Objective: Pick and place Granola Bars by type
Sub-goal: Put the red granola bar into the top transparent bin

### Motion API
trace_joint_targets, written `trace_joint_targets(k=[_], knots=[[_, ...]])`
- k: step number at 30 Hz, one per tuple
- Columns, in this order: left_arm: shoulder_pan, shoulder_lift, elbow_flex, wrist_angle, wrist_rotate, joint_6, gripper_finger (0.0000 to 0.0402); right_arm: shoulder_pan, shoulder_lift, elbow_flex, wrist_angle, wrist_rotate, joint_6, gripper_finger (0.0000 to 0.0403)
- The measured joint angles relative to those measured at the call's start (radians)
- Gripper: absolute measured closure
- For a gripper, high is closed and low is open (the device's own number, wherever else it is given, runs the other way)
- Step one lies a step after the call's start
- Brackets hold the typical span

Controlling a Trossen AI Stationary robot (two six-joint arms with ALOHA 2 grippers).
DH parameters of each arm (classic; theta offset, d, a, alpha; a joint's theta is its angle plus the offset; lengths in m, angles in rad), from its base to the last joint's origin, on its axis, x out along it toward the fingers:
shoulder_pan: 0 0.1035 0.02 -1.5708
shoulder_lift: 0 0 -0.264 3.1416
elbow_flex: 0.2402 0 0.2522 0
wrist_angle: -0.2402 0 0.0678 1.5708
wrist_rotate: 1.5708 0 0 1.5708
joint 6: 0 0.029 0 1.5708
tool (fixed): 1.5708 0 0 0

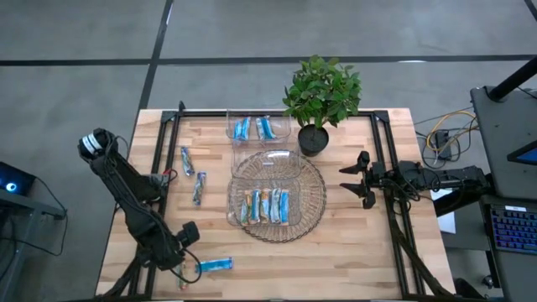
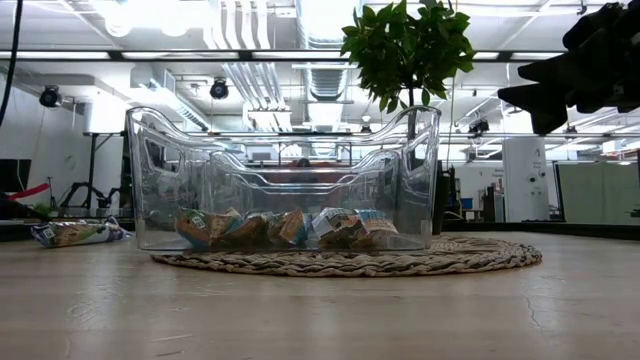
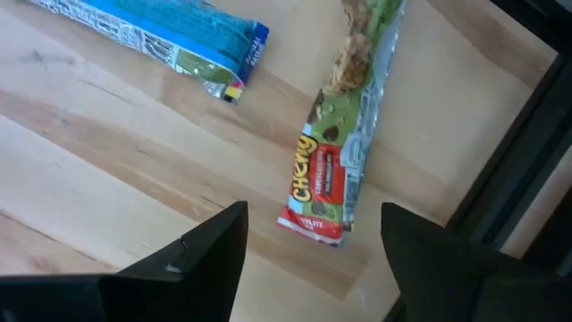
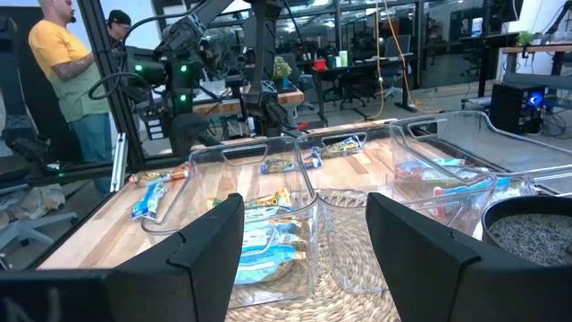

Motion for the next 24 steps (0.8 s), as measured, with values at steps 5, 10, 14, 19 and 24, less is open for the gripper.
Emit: trace_joint_targets(k=[5,10,14,19,24], knots=[[-0.006,0.057,0.002,0.082,-0.006,-0.047,0.0165,0.000,0.000,0.000,0.000,0.001,0.000,0.0179],[-0.022,0.115,0.009,0.153,0.042,-0.047,0.0165,0.000,-0.001,0.000,0.000,-0.001,0.000,0.0179],[-0.025,0.145,0.003,0.136,0.043,-0.044,0.0165,0.000,0.003,0.000,0.002,-0.001,0.000,0.0179],[-0.029,0.147,0.001,0.145,0.032,-0.052,0.0165,0.000,0.007,0.000,0.001,0.000,0.000,0.0179],[-0.029,0.147,0.001,0.146,0.032,-0.053,0.0165,0.000,0.006,0.000,0.001,0.000,0.000,0.0179]])
